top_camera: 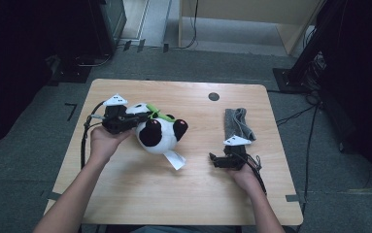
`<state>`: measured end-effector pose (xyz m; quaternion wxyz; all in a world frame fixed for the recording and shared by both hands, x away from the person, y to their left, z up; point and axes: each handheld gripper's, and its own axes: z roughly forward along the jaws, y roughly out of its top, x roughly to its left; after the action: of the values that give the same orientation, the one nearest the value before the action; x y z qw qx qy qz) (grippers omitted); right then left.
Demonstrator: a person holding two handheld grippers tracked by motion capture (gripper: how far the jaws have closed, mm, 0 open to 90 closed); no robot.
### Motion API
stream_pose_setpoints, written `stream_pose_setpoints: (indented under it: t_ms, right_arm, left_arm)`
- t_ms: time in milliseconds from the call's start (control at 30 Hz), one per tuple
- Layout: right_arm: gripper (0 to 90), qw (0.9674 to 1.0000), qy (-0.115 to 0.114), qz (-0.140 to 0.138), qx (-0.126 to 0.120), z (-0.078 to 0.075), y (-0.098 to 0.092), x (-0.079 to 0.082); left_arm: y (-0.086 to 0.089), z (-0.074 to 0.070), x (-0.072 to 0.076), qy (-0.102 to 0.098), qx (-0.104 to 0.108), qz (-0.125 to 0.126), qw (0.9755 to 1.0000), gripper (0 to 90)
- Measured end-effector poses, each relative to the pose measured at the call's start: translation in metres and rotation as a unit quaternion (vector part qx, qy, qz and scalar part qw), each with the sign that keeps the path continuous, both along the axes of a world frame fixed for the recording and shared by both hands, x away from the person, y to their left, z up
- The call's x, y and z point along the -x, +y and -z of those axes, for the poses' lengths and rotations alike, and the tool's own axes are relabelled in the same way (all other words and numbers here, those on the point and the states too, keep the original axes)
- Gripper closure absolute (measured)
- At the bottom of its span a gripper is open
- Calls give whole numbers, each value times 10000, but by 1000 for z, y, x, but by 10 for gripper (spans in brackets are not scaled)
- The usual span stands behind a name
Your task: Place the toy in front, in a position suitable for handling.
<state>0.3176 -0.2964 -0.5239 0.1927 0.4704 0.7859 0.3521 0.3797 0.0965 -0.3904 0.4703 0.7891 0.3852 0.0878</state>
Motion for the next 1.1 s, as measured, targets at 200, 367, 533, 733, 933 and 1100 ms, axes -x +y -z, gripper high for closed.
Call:
stream_pose_setpoints:
  t_ms: [200, 367, 533, 733, 933, 1100]
  right_arm:
    - [131, 10000, 9, 6, -2, 0, 0, 0]
    - [131, 10000, 6, 10, -6, 0, 0, 0]
    - [131, 10000, -4, 33, 3, 0, 0, 0]
    - [182, 9999, 104, -31, 7, -3, 2, 2]
    - [187, 9997, -35, -220, -101, -15, 12, 5]
    - [202, 9974, -171, -465, -531, -29, 23, 13]
  left_arm:
    - [-16, 6, 32, -45, -12, 74, 10000, 854]
    - [-23, 14, 42, 79, -30, 273, 9996, 862]
    - [-24, 19, 48, 12, -100, 319, 9994, 856]
    - [-14, 23, 50, 69, 26, 420, 9991, 803]
    - [-5, 30, 49, 43, 65, 633, 9980, 594]
    - [-2, 33, 47, 140, 8, 657, 9977, 533]
